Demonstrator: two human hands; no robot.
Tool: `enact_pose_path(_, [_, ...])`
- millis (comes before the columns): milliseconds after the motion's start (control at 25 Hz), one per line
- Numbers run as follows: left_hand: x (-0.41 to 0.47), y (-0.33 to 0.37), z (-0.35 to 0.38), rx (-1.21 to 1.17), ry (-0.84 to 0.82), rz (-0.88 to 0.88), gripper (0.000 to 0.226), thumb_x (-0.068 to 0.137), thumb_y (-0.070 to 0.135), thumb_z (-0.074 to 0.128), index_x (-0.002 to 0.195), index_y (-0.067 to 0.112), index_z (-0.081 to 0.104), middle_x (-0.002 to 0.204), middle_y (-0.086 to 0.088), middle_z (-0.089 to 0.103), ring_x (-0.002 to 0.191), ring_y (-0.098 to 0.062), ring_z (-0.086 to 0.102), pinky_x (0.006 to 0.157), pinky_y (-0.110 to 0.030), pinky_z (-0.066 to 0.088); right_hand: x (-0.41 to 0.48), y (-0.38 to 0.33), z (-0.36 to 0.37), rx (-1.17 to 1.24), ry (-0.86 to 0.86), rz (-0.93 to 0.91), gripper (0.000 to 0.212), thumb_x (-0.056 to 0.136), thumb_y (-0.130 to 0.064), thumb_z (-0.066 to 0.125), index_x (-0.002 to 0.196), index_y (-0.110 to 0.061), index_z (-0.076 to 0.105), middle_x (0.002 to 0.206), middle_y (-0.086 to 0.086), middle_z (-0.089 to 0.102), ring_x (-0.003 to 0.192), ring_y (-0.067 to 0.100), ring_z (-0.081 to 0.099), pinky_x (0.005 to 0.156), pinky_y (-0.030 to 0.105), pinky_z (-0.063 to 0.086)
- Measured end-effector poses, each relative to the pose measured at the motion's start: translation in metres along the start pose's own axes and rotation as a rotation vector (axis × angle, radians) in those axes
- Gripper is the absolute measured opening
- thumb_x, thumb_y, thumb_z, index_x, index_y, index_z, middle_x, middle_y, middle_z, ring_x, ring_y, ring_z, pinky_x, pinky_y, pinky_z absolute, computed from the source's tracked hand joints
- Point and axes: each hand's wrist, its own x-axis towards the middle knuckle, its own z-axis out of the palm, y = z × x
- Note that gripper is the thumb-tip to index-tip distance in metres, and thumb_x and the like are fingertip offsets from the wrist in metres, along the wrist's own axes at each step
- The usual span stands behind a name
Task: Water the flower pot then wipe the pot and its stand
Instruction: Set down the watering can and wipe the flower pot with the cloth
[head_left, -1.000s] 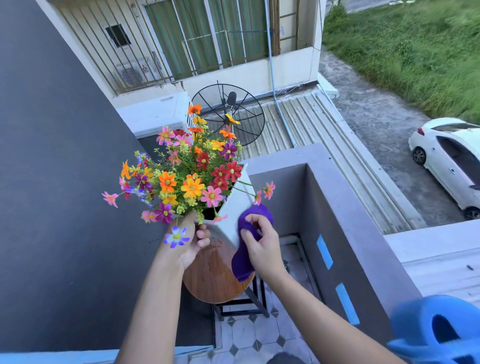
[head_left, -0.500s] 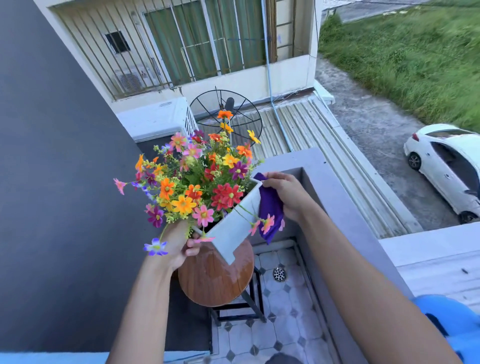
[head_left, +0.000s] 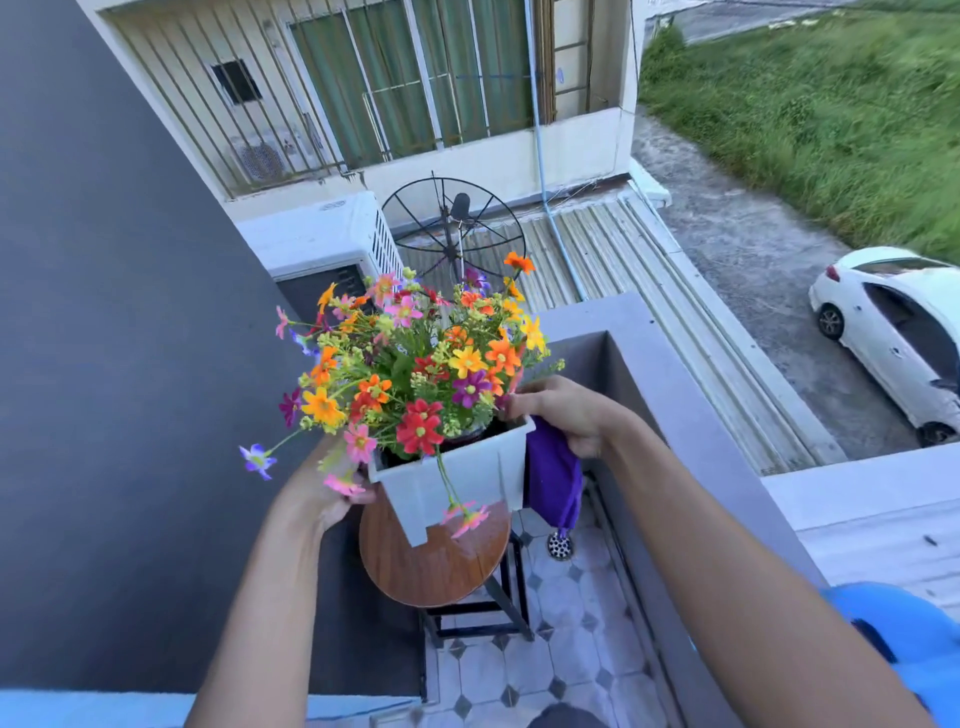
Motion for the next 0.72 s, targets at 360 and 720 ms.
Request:
enact_pose_path(360, [0.015, -0.02, -0.008, 0.278, 0.356, 0.078, 0.015, 0.089, 0.019, 0.045, 0.08, 0.011, 0.053, 0.054, -0.004, 0.039, 0.037, -0.013, 0.03, 0.04, -0.017, 0.019, 0.005, 0.028, 0.035, 0.144, 0.343, 0.002, 0.021, 0.047, -0.013, 0.065, 0.066, -0.01, 0.056, 0.075, 0.016, 0.04, 0.068, 0.029, 0.043, 0.068, 0.043, 0.034])
enact_pose_path(720, [0.004, -0.067, 0.069, 0.236, 0.2, -0.044, 0.016, 0.092, 0.036, 0.052, 0.091, 0.023, 0.061, 0.07, -0.011, 0.067, 0.045, -0.016, 0.042, 0.038, -0.017, 0.026, 0.004, 0.033, 0.057, -0.044, 0.487, -0.126, 0.015, 0.061, -0.018, 0.068, 0.062, -0.013, 0.054, 0.055, 0.005, 0.038, 0.057, 0.018, 0.036, 0.053, 0.032, 0.028])
